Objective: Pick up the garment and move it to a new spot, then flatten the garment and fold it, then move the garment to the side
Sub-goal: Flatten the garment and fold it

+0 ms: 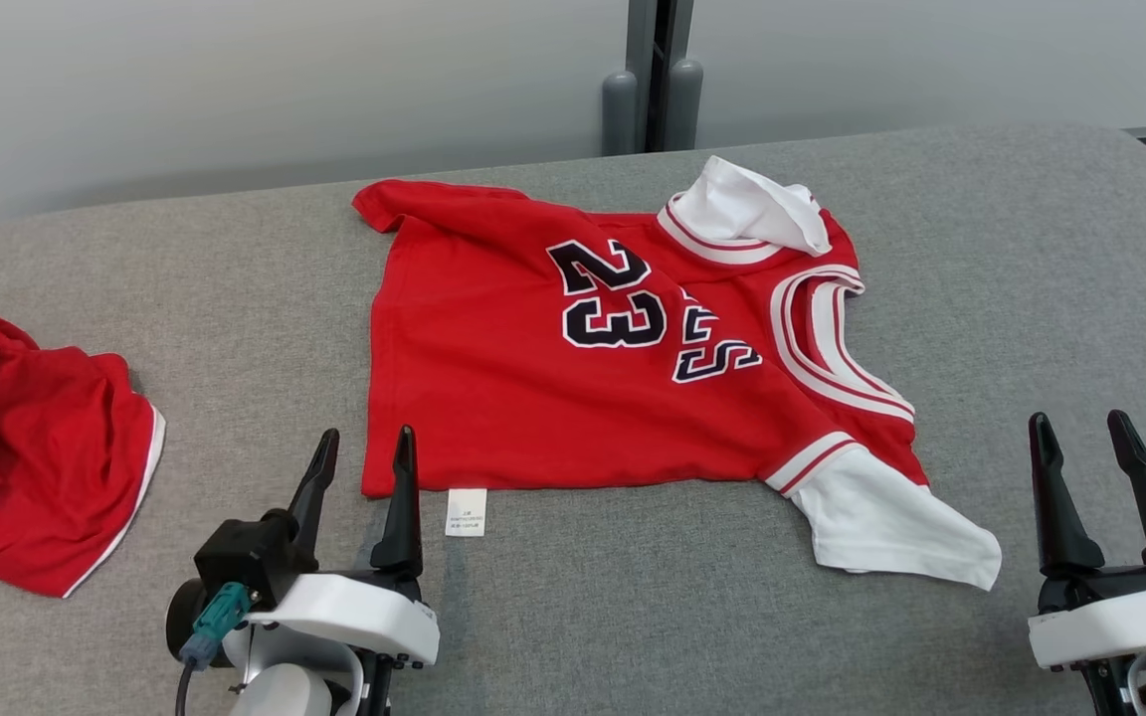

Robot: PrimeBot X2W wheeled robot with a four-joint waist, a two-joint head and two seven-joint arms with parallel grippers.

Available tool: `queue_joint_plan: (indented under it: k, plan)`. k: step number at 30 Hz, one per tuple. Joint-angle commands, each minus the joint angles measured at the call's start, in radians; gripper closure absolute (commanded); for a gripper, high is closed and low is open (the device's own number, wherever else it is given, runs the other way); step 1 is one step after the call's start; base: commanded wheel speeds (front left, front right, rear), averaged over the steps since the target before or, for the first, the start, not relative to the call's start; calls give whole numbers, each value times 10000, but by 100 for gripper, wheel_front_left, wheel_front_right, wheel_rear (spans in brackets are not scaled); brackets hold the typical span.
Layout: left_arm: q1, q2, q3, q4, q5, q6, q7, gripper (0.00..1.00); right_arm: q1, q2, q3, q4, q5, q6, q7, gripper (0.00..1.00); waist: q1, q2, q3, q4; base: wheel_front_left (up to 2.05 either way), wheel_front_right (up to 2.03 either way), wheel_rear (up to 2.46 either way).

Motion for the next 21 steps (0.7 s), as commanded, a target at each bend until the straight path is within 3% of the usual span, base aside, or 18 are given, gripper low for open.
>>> queue_joint_plan:
  k: [1,6,15,21]
  plan:
    - [-98,36,50,130,86,75,-40,0,-53,-10,-40,15,-67,1,-50,0,0,-1,63,-59,0,0,0]
    - [-274,37,60,634,201,258,-40,0,-144,-49,2,-29,-55,1,-51,0,0,-1,189,-176,0,0,0]
    - [-1365,41,-341,3307,-262,904,204,0,-192,-2,155,-51,-94,1,-51,0,0,-1,497,-356,0,0,0]
    - [-1911,41,-488,4164,-501,1045,185,0,-236,35,201,-63,-109,1,-51,0,0,-1,608,-422,0,0,0]
